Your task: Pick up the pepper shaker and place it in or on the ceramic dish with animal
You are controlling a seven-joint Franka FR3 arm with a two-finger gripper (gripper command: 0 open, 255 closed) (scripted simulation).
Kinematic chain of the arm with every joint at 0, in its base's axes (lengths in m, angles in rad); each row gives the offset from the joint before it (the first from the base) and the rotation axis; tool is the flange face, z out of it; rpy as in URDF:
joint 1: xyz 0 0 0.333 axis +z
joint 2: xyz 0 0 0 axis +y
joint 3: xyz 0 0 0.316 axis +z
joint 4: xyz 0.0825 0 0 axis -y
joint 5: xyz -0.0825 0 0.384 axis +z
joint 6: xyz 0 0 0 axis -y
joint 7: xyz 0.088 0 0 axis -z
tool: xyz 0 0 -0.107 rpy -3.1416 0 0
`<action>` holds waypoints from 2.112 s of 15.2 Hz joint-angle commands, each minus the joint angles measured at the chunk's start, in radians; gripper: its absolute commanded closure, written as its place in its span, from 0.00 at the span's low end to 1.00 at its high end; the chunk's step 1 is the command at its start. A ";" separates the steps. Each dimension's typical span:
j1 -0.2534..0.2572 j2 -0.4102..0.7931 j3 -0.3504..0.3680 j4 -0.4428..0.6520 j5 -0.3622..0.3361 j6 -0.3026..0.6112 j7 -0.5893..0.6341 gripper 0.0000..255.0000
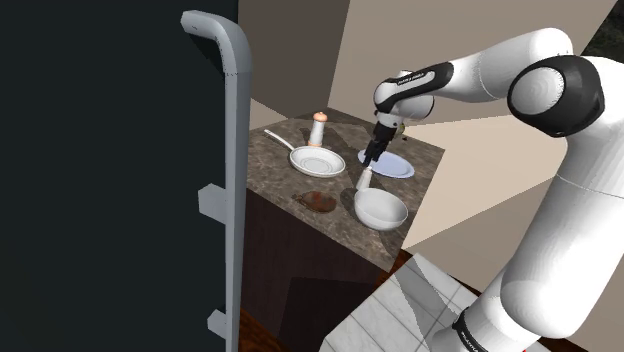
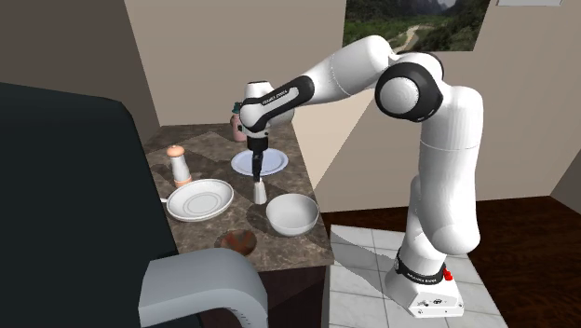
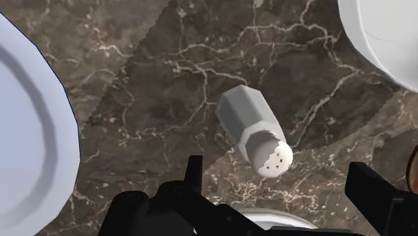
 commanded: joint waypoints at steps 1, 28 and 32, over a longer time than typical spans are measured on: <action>-0.003 0.019 0.002 -0.004 0.011 0.021 -0.010 0.00; 0.000 0.010 0.002 0.004 0.004 0.005 -0.001 1.00; 0.003 -0.012 -0.001 0.032 -0.010 -0.042 0.012 1.00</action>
